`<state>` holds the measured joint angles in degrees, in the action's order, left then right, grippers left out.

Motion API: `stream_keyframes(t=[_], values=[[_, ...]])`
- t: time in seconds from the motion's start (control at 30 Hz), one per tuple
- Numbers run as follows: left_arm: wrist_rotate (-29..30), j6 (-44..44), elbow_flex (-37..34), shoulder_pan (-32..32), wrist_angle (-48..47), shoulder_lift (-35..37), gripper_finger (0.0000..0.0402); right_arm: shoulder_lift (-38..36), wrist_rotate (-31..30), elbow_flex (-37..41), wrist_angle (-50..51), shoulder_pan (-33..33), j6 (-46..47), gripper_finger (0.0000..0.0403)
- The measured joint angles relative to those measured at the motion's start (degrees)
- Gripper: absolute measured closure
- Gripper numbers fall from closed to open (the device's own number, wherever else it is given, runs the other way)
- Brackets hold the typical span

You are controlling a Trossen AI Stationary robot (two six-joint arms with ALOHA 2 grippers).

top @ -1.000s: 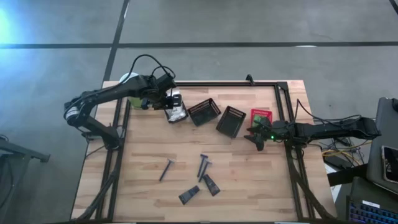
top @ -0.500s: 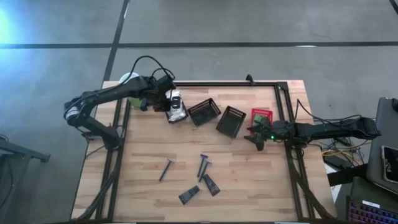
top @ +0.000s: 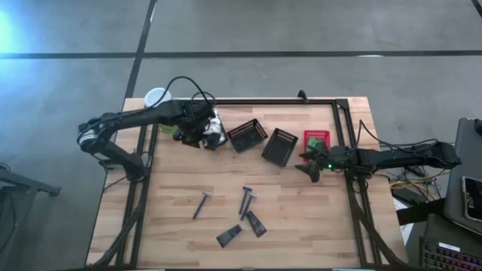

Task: Pick & Place Travel size toiletries
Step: Put the left razor into the middle black bin

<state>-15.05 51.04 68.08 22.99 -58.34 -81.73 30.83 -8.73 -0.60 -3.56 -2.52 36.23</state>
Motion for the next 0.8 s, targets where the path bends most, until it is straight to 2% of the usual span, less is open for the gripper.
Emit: stream_keyframes(t=[0.2,0.4,0.67,0.8], values=[[-1.0,-3.7,-3.0,-4.5,2.3,0.0,0.004,0.0,0.0,0.0,0.1,0.0,0.0,0.0044],[-0.5,-4.9,-1.7,-5.4,3.3,0.0,0.0046,0.0,0.0,0.0,0.0,0.0,0.0,0.005],[9.7,-6.8,1.6,-5.8,0.1,0.0,0.0046,0.0,0.0,0.0,0.0,0.0,0.0,0.0073],[11.8,-7.4,1.2,-6.0,-0.9,0.0,0.0046,0.0,0.0,0.0,0.0,0.0,0.0,0.0077]])
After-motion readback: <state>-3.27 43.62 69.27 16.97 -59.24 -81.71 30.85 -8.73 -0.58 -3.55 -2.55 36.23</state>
